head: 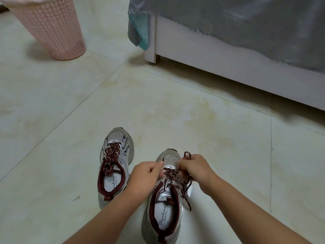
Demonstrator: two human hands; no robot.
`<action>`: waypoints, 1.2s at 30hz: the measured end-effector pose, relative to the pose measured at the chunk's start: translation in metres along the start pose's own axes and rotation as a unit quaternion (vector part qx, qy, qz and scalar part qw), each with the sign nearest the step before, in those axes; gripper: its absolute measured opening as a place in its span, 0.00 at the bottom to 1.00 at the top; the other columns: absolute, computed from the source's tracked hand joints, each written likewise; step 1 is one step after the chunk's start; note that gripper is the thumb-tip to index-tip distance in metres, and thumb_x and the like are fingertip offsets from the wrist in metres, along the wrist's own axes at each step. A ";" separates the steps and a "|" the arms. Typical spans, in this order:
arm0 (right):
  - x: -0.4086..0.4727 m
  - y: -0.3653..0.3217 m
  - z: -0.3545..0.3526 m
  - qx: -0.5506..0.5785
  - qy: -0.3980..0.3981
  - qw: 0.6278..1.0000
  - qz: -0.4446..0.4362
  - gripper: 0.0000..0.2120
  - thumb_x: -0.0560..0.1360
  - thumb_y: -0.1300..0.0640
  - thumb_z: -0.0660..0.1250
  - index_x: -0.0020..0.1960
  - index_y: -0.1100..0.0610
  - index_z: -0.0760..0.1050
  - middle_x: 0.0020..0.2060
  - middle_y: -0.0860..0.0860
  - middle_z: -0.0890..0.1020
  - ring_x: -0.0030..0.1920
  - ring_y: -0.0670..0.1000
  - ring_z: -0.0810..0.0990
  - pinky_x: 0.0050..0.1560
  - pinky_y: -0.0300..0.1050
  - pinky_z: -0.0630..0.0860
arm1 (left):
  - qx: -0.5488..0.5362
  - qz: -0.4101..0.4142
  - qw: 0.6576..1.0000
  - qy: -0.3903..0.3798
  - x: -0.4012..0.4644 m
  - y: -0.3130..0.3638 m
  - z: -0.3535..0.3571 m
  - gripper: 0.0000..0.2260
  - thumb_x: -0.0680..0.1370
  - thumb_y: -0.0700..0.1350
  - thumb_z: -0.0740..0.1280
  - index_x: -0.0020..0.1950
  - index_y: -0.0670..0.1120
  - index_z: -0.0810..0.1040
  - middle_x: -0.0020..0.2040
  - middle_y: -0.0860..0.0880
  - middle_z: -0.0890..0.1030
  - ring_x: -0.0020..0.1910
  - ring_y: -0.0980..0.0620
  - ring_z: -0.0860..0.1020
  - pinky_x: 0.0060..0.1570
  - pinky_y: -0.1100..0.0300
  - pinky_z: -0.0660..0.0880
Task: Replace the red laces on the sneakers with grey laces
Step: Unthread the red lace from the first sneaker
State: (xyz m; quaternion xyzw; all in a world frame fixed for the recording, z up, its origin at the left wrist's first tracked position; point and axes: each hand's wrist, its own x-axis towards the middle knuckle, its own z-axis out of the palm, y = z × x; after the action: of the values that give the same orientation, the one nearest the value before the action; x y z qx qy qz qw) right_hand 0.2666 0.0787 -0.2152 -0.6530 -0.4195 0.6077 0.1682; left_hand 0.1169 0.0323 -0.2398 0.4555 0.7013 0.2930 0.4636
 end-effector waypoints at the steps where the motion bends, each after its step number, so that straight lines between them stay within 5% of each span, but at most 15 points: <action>1: -0.002 0.000 -0.004 -0.057 -0.008 0.998 0.012 0.08 0.68 0.67 0.62 0.30 0.61 0.72 0.25 0.56 0.74 0.24 0.51 0.71 0.29 0.38 0.68 | 0.017 0.001 1.000 -0.007 -0.001 -0.002 0.001 0.17 0.76 0.48 0.64 0.27 0.48 0.76 0.30 0.48 0.79 0.32 0.53 0.75 0.41 0.60 0.71; 5: -0.011 0.006 -0.011 -0.230 -0.074 0.967 0.080 0.17 0.71 0.52 0.62 0.26 0.59 0.73 0.25 0.53 0.77 0.29 0.54 0.74 0.32 0.39 0.71 | 0.081 0.038 0.995 -0.032 -0.003 -0.007 0.006 0.09 0.72 0.42 0.68 0.37 0.56 0.75 0.38 0.57 0.76 0.40 0.57 0.75 0.46 0.63 0.72; 8: -0.009 0.018 -0.008 -0.297 -0.014 0.954 0.040 0.19 0.75 0.50 0.58 0.30 0.58 0.72 0.31 0.54 0.78 0.35 0.54 0.75 0.40 0.41 0.71 | 0.149 0.092 0.982 -0.072 -0.007 -0.010 0.011 0.12 0.75 0.40 0.63 0.53 0.56 0.79 0.46 0.59 0.68 0.50 0.59 0.70 0.54 0.68 0.66; 11: -0.008 0.027 -0.001 -0.318 0.049 0.944 -0.072 0.08 0.74 0.59 0.62 0.36 0.51 0.72 0.33 0.46 0.76 0.39 0.49 0.74 0.40 0.40 0.68 | 0.151 0.105 0.980 -0.075 -0.010 -0.011 0.013 0.13 0.76 0.39 0.61 0.51 0.53 0.82 0.45 0.59 0.67 0.52 0.58 0.69 0.55 0.67 0.67; 14: -0.008 0.031 0.009 -0.299 0.040 0.947 -0.111 0.11 0.72 0.61 0.65 0.33 0.49 0.72 0.34 0.46 0.77 0.37 0.48 0.74 0.40 0.39 0.69 | 0.143 0.093 0.985 -0.037 -0.011 -0.012 0.011 0.10 0.75 0.41 0.64 0.55 0.51 0.78 0.49 0.58 0.70 0.50 0.59 0.71 0.54 0.67 0.68; 21: 0.002 0.033 0.014 -0.223 0.048 0.970 -0.088 0.20 0.75 0.57 0.64 0.26 0.54 0.63 0.24 0.48 0.67 0.29 0.49 0.64 0.35 0.42 0.63 | 0.161 0.084 0.983 -0.020 -0.017 -0.019 0.011 0.14 0.72 0.42 0.68 0.56 0.50 0.74 0.53 0.57 0.70 0.52 0.59 0.72 0.54 0.66 0.69; 29: 0.002 0.027 0.016 -0.273 0.015 0.959 -0.077 0.10 0.71 0.60 0.69 0.32 0.55 0.73 0.34 0.51 0.78 0.36 0.48 0.74 0.40 0.40 0.72 | 0.172 0.077 0.982 0.007 -0.019 -0.021 0.013 0.13 0.72 0.42 0.68 0.55 0.51 0.74 0.53 0.58 0.71 0.49 0.60 0.73 0.50 0.68 0.69; 33: 0.005 0.023 0.017 -0.362 -0.010 0.926 -0.107 0.07 0.73 0.61 0.60 0.37 0.58 0.71 0.35 0.55 0.75 0.37 0.52 0.71 0.38 0.42 0.66 | 0.187 0.083 0.979 0.011 -0.020 -0.025 0.014 0.15 0.71 0.36 0.65 0.55 0.51 0.73 0.54 0.58 0.71 0.51 0.59 0.72 0.48 0.70 0.68; 36: 0.009 0.015 0.012 -0.484 -0.016 0.859 -0.168 0.05 0.73 0.61 0.59 0.38 0.58 0.68 0.40 0.58 0.78 0.41 0.57 0.74 0.38 0.45 0.66 | 0.192 0.093 0.977 -0.001 -0.021 -0.027 0.015 0.17 0.72 0.35 0.63 0.56 0.51 0.72 0.55 0.58 0.72 0.52 0.59 0.72 0.50 0.68 0.68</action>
State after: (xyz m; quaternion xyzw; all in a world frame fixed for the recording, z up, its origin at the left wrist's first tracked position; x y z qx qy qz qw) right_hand 0.2602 0.0728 -0.2344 -0.5618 -0.7668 0.3010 -0.0765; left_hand 0.1240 0.0017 -0.2599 0.5991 0.6987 0.1945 0.3392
